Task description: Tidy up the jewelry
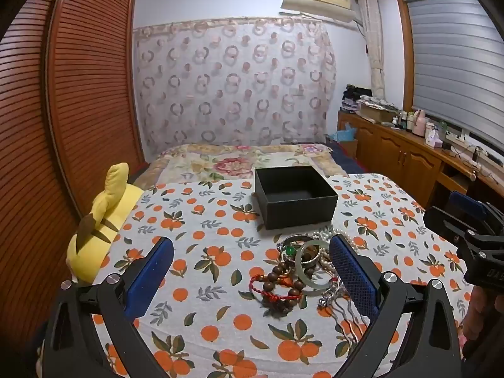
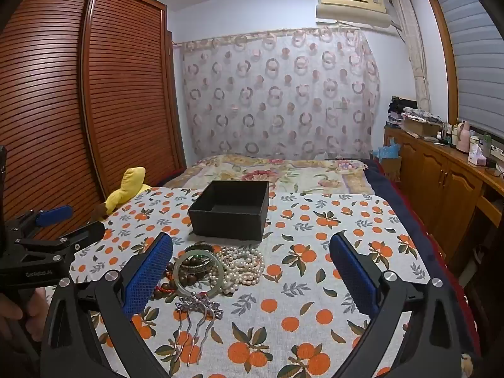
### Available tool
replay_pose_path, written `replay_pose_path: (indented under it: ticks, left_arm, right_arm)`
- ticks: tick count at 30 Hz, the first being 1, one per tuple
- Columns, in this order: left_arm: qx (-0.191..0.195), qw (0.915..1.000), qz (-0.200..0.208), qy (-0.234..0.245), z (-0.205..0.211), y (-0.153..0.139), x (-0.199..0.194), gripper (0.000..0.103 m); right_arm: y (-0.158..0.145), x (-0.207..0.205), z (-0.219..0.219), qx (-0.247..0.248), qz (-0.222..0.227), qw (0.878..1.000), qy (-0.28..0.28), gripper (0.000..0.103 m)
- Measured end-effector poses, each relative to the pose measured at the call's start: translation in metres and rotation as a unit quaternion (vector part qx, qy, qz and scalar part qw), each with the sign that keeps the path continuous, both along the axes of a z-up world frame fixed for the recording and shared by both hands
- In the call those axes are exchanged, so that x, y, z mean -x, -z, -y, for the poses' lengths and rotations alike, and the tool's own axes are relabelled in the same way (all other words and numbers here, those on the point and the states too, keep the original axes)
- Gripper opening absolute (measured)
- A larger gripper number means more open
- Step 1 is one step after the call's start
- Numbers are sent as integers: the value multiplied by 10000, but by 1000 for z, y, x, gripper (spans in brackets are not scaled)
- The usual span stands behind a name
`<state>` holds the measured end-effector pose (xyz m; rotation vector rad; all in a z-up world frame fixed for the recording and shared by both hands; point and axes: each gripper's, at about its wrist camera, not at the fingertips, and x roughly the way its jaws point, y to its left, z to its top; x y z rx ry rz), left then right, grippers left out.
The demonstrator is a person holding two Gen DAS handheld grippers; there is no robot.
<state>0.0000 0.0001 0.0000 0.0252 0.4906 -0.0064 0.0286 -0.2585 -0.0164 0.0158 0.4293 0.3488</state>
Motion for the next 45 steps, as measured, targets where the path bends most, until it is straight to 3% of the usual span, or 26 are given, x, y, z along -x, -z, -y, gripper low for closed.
replay_pose_path:
  ticks: [45]
  left_arm:
    - [63,10000,29,29,2,-3,3,95]
  right_arm:
    - [0,1,1,-20,-53,10000,3,101]
